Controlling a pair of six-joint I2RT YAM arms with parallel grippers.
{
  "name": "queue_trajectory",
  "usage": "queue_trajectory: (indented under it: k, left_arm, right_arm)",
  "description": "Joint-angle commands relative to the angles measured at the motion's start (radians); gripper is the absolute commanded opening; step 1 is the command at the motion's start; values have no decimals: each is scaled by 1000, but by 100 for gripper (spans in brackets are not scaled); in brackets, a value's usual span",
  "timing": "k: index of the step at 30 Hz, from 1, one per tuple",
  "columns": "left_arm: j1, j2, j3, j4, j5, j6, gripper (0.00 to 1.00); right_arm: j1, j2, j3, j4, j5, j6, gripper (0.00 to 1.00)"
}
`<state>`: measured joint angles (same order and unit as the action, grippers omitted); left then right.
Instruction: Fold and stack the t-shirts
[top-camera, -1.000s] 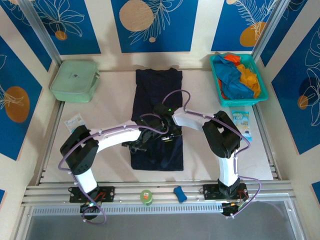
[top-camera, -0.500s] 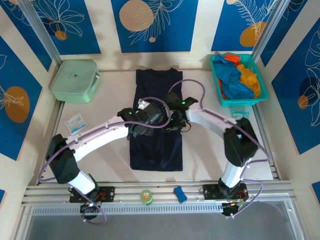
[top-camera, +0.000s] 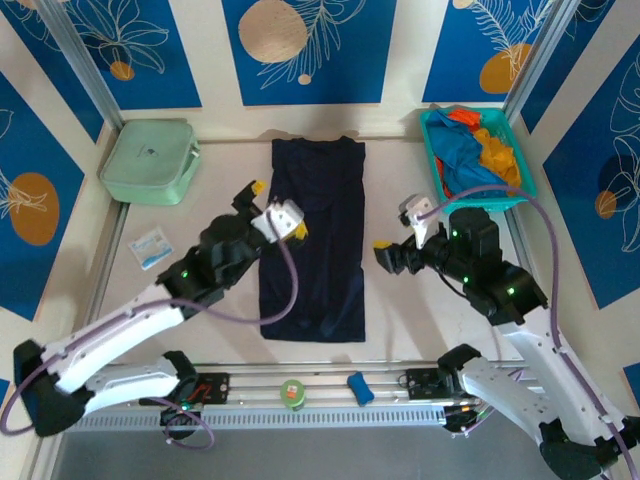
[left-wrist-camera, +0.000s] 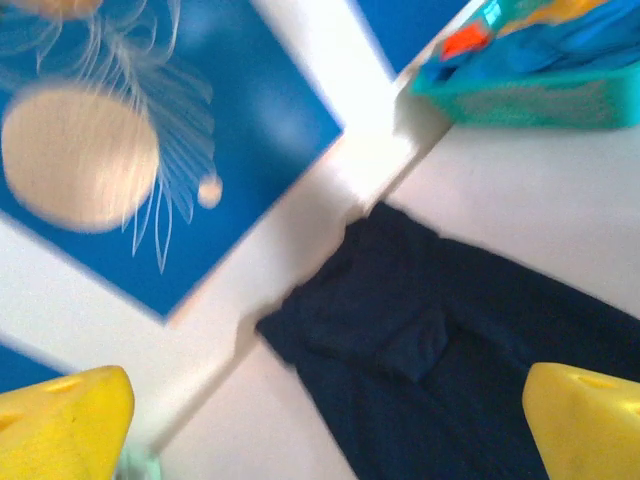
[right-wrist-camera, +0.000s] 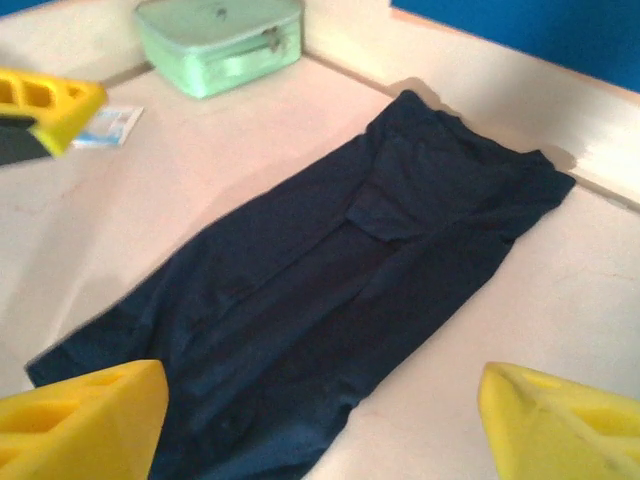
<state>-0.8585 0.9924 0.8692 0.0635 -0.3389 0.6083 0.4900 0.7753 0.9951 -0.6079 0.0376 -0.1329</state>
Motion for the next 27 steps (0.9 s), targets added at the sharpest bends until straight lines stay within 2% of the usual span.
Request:
queue_trajectory:
  k: [1, 2, 5, 8, 13, 14, 16, 17, 22, 27]
  left_arm:
    - [18, -29, -50, 110, 275, 429, 100]
    - [17, -22, -3, -51, 270, 460, 100]
    - [14, 20, 100, -515, 296, 570, 99]
    - [3, 20, 67, -708, 302, 634, 92]
    - [2, -42, -48, -773, 316, 638, 84]
    - [1, -50, -68, -782, 313, 642, 86]
    - [-1, -62, -100, -796, 318, 641, 98]
    - [-2, -67, -116, -800, 325, 640, 99]
    - [-2, -88, -171, -797, 382, 647, 99]
    - [-7, -78, -204, -789, 404, 677, 99]
  right_arm:
    - [33, 36, -47, -96, -142, -275, 87]
    - [84, 42, -55, -150, -138, -372, 86]
    - [262, 59, -106, -267, -15, -587, 89]
    - [349, 113, -159, -310, 52, -655, 89]
    - [461, 201, -251, -284, 93, -659, 84]
    - [486, 224, -270, -270, 106, -658, 82]
    - [524, 273, -291, -235, 130, -647, 75]
    - [540, 303, -294, -226, 136, -641, 72]
    - [588, 426, -313, -147, 175, -636, 63]
    - [593, 508, -322, -85, 200, -637, 56]
